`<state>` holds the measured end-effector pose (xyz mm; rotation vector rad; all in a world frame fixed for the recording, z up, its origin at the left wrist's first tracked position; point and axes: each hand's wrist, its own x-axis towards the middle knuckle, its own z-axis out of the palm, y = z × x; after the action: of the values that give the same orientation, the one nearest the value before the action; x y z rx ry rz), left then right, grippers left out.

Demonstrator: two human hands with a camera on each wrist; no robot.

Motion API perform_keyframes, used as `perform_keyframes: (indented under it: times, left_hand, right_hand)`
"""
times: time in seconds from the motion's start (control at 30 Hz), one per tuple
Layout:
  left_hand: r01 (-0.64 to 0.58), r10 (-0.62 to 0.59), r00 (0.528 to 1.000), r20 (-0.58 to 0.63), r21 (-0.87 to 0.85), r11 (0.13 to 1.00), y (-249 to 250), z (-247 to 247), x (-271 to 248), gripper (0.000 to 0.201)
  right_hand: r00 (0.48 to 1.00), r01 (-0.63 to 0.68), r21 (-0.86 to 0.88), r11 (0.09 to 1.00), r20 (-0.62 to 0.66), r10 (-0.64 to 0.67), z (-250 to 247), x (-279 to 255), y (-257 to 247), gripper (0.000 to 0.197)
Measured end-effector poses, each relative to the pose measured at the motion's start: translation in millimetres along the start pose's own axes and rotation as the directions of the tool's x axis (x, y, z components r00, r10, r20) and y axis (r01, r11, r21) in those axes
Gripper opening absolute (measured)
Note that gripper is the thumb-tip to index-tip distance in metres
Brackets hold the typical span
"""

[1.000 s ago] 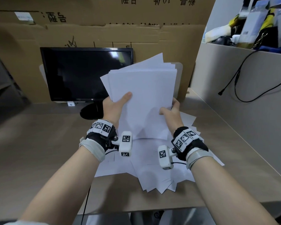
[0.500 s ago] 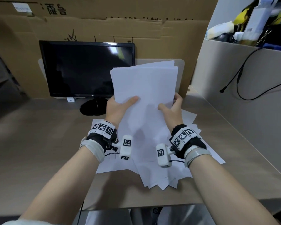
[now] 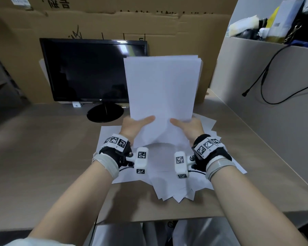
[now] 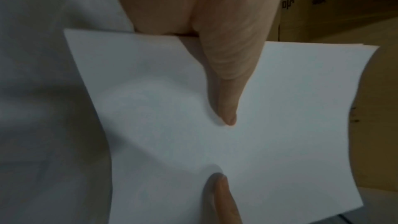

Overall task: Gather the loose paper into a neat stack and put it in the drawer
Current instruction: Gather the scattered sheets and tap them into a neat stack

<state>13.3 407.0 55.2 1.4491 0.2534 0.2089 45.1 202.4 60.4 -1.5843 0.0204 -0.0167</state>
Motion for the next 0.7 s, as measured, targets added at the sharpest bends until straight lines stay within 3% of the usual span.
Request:
perform_keyframes:
  times: [0.07,0.13,0.27,0.4,0.57,0.63,0.7]
  left_hand:
    - [0.07,-0.073,0.996,0.048,0.07,0.995,-17.8,-0.5,-1.6,0.036]
    - [0.058,-0.063,0.997,0.046,0.096,0.994,-25.7,5.4,-4.9,0.025]
    - [-0.002,-0.007,0.998,0.069,0.131,0.991,-13.3,20.6,-2.4,0.017]
    - [-0.002,-0.048,0.982,0.18,0.269,0.963,-10.0,28.4,12.0,0.027]
    - [0.03,-0.216,0.952,0.217,0.637,0.771,-26.8,41.3,33.8,0.092]
    - [0.009,-0.282,0.938,0.201,0.8,0.6,-27.1,46.8,43.4,0.098]
    - [0.026,-0.238,0.967,0.091,0.896,0.444,-27.9,43.6,57.0,0.095]
  right_hand:
    - [0.994,-0.11,-0.041,0.993,0.01,0.111,-4.9,-5.2,14.2,0.039]
    - [0.988,-0.155,-0.049,0.987,0.018,0.156,-6.1,-11.5,21.4,0.03]
    - [0.994,-0.079,-0.044,0.996,-0.077,0.075,-11.9,-5.3,15.9,0.017]
    - [0.968,-0.086,-0.061,0.994,-0.243,0.068,-29.8,-1.8,21.7,0.02]
    - [0.907,-0.193,-0.099,0.976,-0.398,0.139,-71.5,-8.4,45.3,0.033]
    - [0.883,-0.23,-0.103,0.968,-0.44,0.163,-87.4,-15.8,44.6,0.022]
    - [0.879,-0.259,-0.141,0.955,-0.444,0.173,-98.9,-19.7,41.3,0.017]
